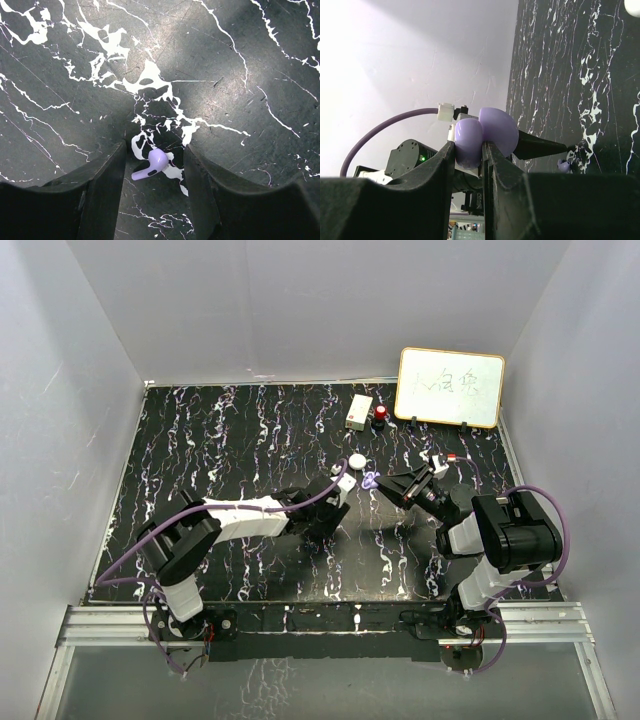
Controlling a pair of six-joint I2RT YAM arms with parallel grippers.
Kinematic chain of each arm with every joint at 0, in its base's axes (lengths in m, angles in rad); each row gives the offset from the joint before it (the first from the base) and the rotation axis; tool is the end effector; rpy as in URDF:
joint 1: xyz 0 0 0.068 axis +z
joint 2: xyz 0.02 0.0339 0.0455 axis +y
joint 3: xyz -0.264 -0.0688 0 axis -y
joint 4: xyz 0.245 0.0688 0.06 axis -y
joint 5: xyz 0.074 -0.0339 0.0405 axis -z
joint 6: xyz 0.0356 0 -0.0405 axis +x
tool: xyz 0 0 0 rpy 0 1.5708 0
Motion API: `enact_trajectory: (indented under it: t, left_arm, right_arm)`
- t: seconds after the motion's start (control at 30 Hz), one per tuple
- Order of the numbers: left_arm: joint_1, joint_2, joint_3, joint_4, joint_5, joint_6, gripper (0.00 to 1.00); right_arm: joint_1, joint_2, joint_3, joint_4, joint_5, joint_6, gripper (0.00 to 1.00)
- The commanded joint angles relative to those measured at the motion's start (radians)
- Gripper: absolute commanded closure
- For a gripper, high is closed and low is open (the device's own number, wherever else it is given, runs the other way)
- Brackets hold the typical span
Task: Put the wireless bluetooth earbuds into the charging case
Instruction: Pick up the earbud from the center of the board.
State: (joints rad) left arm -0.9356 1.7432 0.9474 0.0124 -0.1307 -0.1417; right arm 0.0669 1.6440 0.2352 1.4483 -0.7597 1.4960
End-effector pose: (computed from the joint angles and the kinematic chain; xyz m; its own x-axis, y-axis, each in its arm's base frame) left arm 0.2156 -0.2846 0.1634 -0.5195 0.4688 -0.7144 0.6767 0.7362 -0.0090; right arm 0.2356 0.0404 0.1486 -0.7301 0.6757 -0.1018 -0.0942 0.0480 0.9944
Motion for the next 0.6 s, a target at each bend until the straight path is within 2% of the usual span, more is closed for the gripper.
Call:
enact_trajectory:
  t: [0.0,0.33,0.57]
  left_arm:
    - [-0.009,0.015,0.030,-0.072,-0.017,0.000,0.54]
    - [-0.011,0.009,0.036,-0.115,-0.018,-0.022,0.59]
    - [-0.009,0.016,0.040,-0.127,-0.009,-0.029,0.67]
  right_arm:
    - [-0.006,-0.028,-0.004,0.172,-0.008,0.001,1.00]
    - [-0.009,-0.032,-0.007,0.173,-0.009,0.003,1.00]
    - [-0.011,-0.035,-0.007,0.173,-0.009,0.004,1.00]
